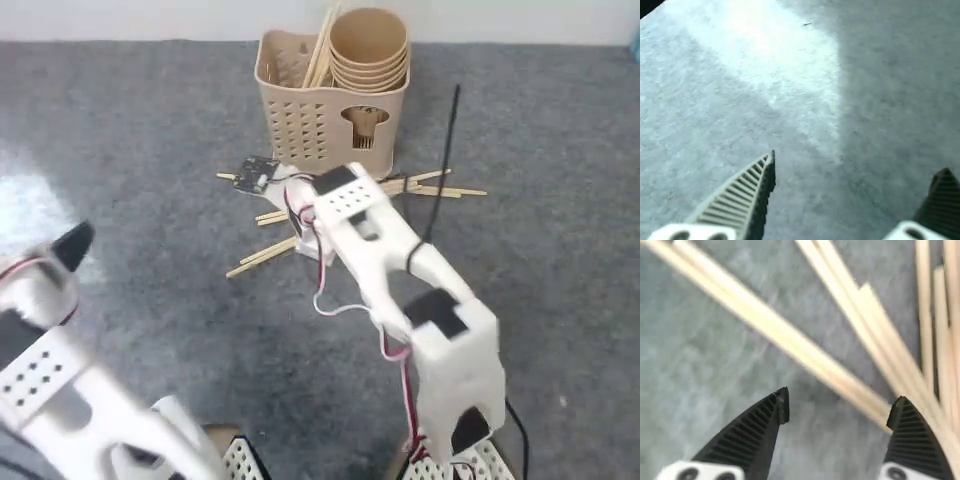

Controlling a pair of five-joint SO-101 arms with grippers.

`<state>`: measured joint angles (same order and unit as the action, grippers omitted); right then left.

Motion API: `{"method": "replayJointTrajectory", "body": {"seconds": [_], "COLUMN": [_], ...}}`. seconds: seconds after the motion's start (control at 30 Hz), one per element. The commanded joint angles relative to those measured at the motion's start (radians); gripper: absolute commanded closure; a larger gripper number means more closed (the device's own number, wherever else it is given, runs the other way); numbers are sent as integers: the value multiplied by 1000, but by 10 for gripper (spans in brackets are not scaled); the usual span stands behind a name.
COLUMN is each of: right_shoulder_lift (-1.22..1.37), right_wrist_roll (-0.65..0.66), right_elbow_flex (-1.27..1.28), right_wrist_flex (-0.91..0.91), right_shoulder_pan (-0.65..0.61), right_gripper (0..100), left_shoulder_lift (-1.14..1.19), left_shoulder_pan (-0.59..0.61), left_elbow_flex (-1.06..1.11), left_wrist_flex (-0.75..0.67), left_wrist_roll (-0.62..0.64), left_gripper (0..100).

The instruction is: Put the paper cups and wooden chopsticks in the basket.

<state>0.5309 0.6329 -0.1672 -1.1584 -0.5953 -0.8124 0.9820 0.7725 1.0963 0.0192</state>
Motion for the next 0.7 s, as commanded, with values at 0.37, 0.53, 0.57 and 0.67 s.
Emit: {"method": "replayJointTrajectory", "body": {"seconds": [0.37,0.53,0.57,0.67], "right_shoulder_lift": [314,318,317,303], "right_wrist_roll": [80,81,81,81], "right_elbow_flex": [-359,-361,-361,-365], "right_wrist_flex": [-12,-50,-59,-119], "right_shoulder_pan": [-30,-30,-31,-31], "right_gripper": [696,951,998,958], "left_shoulder_lift": [-29,-29,-29,-29], "left_shoulder_pan": [132,132,132,132], "left_elbow_flex": [120,120,120,120], "left_wrist_flex": [-173,-170,-170,-172], "left_wrist_roll": [-12,-12,-12,-12], "left_gripper": [555,555,555,555]}}
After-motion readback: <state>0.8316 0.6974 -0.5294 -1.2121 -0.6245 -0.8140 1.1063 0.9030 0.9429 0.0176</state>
